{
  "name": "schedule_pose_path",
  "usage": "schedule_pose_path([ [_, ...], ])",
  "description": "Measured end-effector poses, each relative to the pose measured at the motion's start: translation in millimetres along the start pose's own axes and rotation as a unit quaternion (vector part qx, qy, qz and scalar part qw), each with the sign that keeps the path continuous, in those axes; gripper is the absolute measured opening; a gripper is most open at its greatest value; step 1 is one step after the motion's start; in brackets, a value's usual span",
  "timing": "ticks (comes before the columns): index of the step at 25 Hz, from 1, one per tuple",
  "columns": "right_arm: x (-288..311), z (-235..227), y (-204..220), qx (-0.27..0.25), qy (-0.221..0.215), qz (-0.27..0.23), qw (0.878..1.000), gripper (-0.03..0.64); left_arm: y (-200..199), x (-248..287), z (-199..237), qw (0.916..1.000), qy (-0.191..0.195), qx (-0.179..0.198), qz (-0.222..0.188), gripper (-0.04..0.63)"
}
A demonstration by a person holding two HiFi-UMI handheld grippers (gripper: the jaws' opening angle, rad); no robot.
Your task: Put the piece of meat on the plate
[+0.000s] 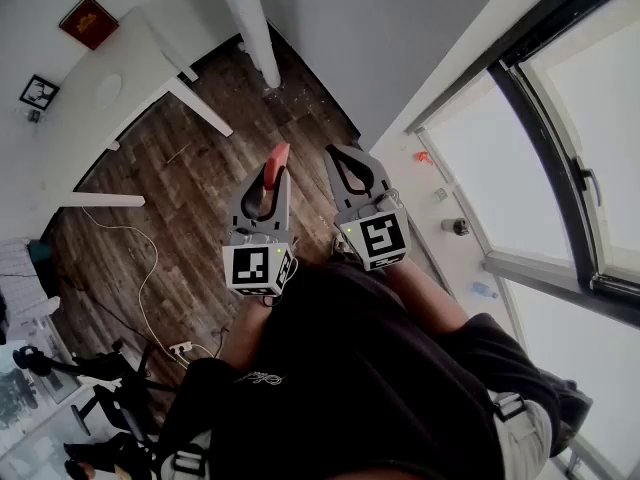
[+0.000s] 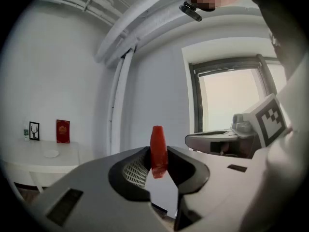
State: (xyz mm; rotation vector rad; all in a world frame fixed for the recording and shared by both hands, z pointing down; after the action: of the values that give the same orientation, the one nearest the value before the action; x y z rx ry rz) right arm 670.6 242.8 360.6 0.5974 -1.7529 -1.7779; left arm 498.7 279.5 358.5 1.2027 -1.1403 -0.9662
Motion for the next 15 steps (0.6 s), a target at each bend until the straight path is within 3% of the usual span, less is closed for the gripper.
schedule_pose_path([
  [7,15,16,-5,0.005,-0.016,0.003,1.0,0.021,0,-8,14,1.0,-0.01,-0.001,0.0,0.089],
  [15,62,51,-4,-0.006,-0.086,0.008,0.996,0.021,7,-34,61,0.9974,-0.071,-0.014,0.005,0.089],
])
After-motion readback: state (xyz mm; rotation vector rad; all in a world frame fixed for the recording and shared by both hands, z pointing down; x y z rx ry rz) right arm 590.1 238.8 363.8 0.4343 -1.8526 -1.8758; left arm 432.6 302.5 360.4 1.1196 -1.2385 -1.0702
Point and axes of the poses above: the fingertips, and each gripper's own axes: x forward along the fingers, z to its left, y out of its underside, the point moved 9 cm from there along -x, backward along the fingers, and after that the axes turned 10 degrees about -y, right-handed, at the moved point
